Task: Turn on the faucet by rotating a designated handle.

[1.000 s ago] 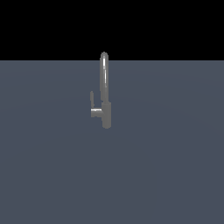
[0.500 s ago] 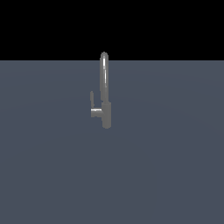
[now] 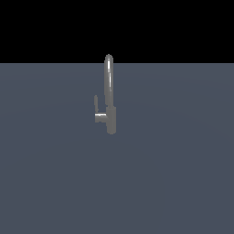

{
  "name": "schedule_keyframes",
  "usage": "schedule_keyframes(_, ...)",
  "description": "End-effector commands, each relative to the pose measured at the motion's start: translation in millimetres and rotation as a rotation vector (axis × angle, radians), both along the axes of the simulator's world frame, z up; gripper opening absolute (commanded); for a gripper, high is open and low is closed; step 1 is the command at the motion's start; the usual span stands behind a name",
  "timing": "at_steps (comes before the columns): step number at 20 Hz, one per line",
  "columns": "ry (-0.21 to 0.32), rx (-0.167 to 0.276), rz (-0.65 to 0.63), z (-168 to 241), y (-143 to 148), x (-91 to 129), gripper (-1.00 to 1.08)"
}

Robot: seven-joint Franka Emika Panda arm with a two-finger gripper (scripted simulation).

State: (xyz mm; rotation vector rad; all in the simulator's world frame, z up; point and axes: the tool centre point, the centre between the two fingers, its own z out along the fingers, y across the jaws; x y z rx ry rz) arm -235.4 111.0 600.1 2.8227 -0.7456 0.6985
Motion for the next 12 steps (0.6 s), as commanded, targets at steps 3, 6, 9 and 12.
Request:
schedule_keyframes(3, -0.075, -0.027, -0.098, 2, 29, 14, -1.0)
schedule_keyframes(6, -0.118, -0.047, -0.16, -3, 48, 26, -1.0)
schedule_keyframes(9, -0.156, -0.067, -0.221, -12, 66, 42, -1.0)
schedule_keyframes(12, -0.189, -0.087, -0.28, -26, 81, 60, -1.0)
